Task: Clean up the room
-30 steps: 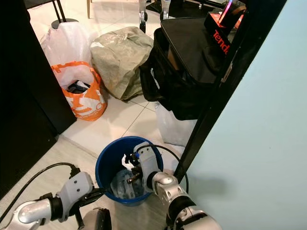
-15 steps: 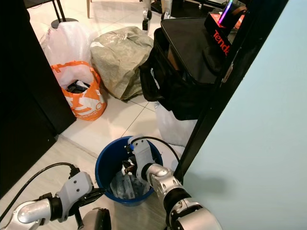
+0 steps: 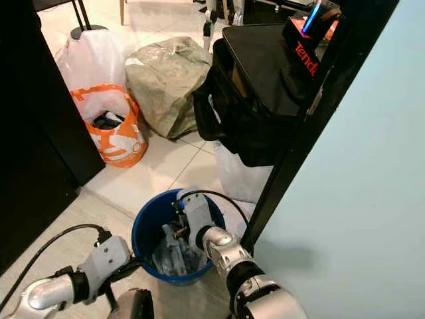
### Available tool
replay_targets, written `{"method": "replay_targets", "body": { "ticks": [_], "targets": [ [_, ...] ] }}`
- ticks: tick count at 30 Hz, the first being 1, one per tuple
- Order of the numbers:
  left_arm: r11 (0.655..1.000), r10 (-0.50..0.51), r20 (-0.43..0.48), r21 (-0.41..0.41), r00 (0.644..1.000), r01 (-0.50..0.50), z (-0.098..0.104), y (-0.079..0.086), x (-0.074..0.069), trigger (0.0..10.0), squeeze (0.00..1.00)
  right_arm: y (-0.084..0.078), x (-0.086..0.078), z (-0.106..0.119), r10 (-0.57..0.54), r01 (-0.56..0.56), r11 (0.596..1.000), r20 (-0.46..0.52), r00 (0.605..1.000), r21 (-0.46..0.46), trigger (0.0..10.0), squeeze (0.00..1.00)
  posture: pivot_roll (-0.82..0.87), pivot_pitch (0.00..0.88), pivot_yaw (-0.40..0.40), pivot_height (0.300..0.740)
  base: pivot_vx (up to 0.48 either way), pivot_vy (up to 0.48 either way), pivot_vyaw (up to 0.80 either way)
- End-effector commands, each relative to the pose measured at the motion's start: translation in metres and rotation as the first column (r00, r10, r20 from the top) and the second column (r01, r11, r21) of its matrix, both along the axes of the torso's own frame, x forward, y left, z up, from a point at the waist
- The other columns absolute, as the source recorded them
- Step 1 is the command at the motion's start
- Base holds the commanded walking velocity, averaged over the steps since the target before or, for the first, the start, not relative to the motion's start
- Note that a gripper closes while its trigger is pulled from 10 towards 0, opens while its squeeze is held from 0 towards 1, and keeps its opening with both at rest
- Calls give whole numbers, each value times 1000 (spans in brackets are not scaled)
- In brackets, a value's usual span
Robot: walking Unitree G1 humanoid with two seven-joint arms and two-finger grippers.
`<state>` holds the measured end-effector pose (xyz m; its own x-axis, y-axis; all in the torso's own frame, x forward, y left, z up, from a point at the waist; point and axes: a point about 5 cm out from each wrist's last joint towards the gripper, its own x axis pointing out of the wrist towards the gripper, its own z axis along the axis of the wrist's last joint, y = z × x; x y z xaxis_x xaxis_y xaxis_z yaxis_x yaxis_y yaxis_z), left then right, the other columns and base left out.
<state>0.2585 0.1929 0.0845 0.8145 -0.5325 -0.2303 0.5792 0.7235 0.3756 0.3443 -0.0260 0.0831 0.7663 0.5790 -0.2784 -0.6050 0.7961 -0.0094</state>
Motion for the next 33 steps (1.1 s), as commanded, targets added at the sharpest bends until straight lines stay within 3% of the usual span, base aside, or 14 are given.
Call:
{"method": "replay_targets", "body": {
  "ticks": [1,2,3,6,7,8,10,16,27,33],
  "targets": [
    [981,184,-80,-52,980,-188,-22,0,-5,10000,0,-10,-23,-34,-83,86,996,-67,994,32,10000,0,69,240,-114,608,0,0,0],
    [981,184,-80,-52,980,-188,-22,0,-5,10000,0,-10,-23,-34,-83,86,996,-67,994,32,10000,0,69,240,-114,608,0,0,0],
    [957,265,-104,-93,959,-275,-28,-2,-7,10000,0,-21,-26,-39,-119,122,992,-64,991,45,10000,0,69,240,-114,608,0,0,0],
    [953,277,-108,-97,955,-287,-30,-2,-7,10000,0,-22,-27,-40,-123,126,991,-63,990,45,10000,0,61,227,-106,608,0,0,0],
    [905,390,-145,-123,909,-408,-39,-6,-8,10000,0,-36,-35,-46,-147,149,987,-45,988,52,10000,0,51,195,-83,608,0,0,0],
    [905,390,-145,-123,909,-408,-39,-6,-8,10000,0,-36,-35,-46,-147,149,987,-45,988,52,10000,0,51,195,-83,608,0,0,0],
    [829,522,-179,-125,834,-545,-49,-12,-8,10000,0,-55,-48,-54,-181,182,982,-16,983,41,10000,0,46,177,-77,608,0,0,0],
    [841,502,-134,-156,854,-518,-43,-24,-1,10000,0,-60,-51,-55,-204,205,976,-27,979,67,10000,0,43,167,-69,608,0,0,0],
    [818,531,-134,-177,837,-547,-39,-27,2,10000,0,-52,-57,-51,-152,153,984,-26,988,86,10000,0,51,159,-71,608,0,0,0],
    [816,529,-136,-190,837,-547,-39,-28,0,10000,0,-51,-58,-50,-150,152,984,-27,988,90,10000,0,53,160,-73,632,0,0,0]
  ]
}}
